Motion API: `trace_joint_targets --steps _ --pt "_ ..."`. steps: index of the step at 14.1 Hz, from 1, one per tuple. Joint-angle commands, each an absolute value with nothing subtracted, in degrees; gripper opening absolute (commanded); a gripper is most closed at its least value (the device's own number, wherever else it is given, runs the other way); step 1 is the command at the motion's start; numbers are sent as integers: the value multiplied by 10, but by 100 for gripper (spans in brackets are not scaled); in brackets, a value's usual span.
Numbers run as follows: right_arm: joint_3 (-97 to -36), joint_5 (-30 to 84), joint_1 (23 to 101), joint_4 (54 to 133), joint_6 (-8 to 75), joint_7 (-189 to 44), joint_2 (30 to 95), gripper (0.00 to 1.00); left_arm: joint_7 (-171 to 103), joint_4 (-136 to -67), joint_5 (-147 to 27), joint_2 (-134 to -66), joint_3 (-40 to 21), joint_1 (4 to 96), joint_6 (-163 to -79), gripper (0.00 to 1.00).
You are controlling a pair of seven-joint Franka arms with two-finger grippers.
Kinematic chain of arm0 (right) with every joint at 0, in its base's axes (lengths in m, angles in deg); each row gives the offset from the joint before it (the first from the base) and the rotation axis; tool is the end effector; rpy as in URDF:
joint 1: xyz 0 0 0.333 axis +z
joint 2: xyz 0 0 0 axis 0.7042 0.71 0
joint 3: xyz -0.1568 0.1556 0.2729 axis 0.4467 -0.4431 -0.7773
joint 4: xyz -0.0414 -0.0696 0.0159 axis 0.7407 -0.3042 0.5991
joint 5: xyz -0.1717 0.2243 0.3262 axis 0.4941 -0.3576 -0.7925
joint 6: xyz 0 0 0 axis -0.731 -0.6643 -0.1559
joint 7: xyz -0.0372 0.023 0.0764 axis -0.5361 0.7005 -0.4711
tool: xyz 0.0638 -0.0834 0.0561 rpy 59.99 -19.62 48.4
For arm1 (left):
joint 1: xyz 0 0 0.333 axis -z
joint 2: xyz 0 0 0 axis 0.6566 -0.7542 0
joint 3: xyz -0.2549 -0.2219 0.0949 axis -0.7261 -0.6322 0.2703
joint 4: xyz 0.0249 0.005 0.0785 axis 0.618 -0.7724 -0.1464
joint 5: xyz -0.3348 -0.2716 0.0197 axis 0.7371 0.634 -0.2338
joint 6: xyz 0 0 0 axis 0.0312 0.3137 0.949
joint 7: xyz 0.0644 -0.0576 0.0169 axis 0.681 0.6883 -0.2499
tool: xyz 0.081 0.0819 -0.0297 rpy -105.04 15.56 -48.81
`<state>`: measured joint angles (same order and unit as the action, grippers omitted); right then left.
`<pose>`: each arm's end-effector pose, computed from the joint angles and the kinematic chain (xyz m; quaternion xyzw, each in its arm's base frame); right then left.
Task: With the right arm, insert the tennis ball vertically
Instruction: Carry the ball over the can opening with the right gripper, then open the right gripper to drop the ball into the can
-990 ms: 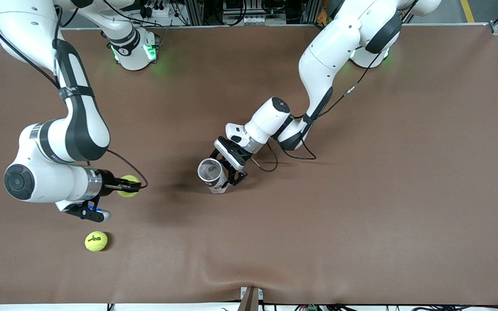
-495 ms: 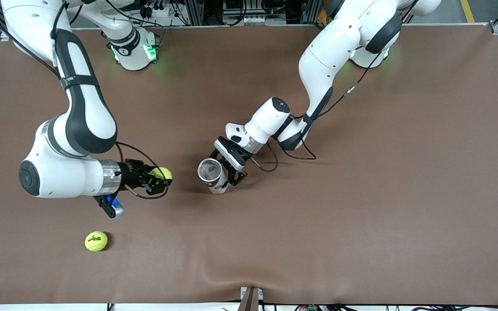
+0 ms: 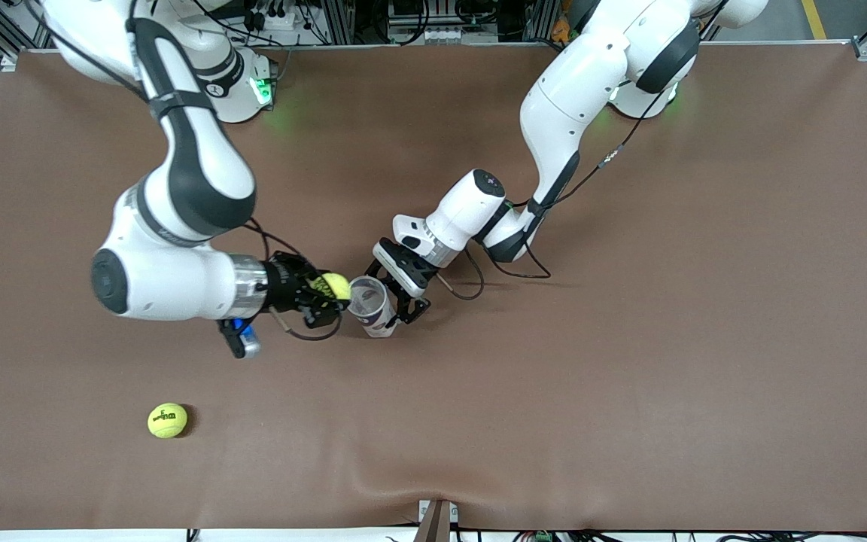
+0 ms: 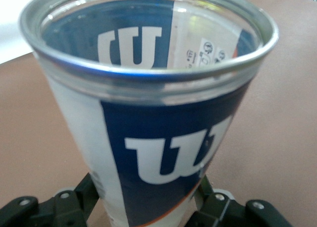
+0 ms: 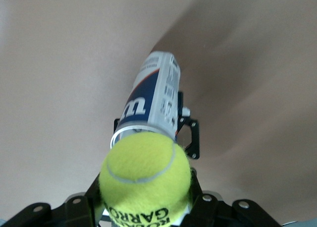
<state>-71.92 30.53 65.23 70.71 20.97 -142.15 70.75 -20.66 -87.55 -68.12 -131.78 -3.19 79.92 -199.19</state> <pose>0.6990 0.3151 0.4233 -0.8569 0.4310 0.2207 0.1766 0.5507 -0.5968 0.1705 0.8220 -0.3538 0.3882 0.2200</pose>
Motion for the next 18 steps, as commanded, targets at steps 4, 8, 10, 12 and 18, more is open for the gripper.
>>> trace_joint_targets --steps 4,8,10,12,18 --pt "-712 297 686 710 255 -1474 710 23 -206 -868 -675 -1321 -31 802 -1993 80" --pt "-711 303 689 715 260 -1473 717 23 -206 -868 -675 -1321 -31 802 -1993 80" --pt "-710 308 690 725 257 -1472 718 23 -206 -868 -675 -1321 -31 802 -1993 80" --pt "-710 317 690 727 257 -1472 719 27 -206 -868 -675 -1321 -31 802 -1993 80" --pt "-710 334 689 732 257 -1475 719 100 -204 -869 -675 -1321 -31 802 -1993 80"
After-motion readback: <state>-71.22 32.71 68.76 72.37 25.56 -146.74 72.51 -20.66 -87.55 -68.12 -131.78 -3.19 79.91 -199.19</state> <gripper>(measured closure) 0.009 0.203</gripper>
